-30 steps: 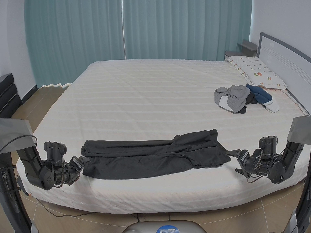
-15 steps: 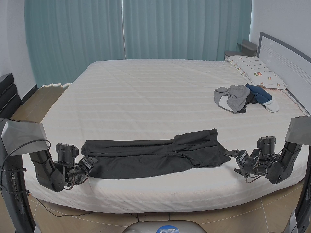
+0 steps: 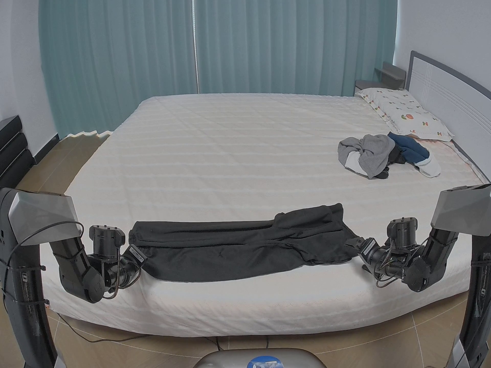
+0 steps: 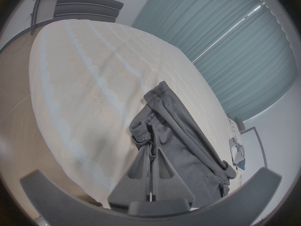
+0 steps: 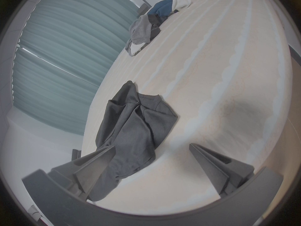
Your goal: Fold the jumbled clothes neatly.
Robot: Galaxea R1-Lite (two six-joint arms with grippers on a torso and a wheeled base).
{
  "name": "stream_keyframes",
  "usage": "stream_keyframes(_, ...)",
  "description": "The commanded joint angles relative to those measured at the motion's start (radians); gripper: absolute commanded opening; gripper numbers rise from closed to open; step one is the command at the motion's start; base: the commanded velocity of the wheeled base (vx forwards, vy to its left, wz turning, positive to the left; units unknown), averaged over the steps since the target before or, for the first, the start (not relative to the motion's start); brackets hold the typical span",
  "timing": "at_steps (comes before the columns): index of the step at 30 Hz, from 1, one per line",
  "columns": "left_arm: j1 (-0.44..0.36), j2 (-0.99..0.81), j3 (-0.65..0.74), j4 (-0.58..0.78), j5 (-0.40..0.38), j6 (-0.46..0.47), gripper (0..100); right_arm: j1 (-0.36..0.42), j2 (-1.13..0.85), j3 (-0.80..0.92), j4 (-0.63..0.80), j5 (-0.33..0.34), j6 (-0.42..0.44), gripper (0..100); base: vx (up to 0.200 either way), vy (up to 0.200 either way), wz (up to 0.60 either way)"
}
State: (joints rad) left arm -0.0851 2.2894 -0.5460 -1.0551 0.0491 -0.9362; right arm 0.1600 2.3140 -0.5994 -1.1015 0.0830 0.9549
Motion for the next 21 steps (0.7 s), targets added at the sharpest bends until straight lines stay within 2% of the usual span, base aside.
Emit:
stream_keyframes(1,0.016,0.015,0.008,-0.02,-0.002,-0.006,0,0.029,0.067,-0.036,-0.008,-0.032,-0.002,100,0.0,0.0,0.0)
stream_keyframes(4,0.015,0.024,0.015,-0.049,0.0,-0.004,0,0.052,0.108,-0.109,-0.005,-0.081,-0.007,100,0.0,0.0,0.0)
stream_keyframes(9,0.015,0.025,0.018,-0.055,0.0,-0.006,0,0.073,0.13,-0.163,0.0,-0.094,-0.01,100,0.0,0.0,0.0)
stream_keyframes(10,0.016,0.025,0.018,-0.055,0.0,-0.004,0,0.076,0.13,-0.172,-0.001,-0.094,-0.01,0,0.0,0.0,0.0)
stream_keyframes(16,0.016,0.025,0.018,-0.055,0.0,-0.004,0,0.078,0.157,-0.214,0.008,-0.097,-0.025,0,0.0,0.0,0.0)
stream_keyframes(21,0.018,0.025,0.018,-0.055,0.0,-0.003,0,0.078,0.15,-0.195,0.008,-0.144,-0.053,0,0.0,0.0,0.0)
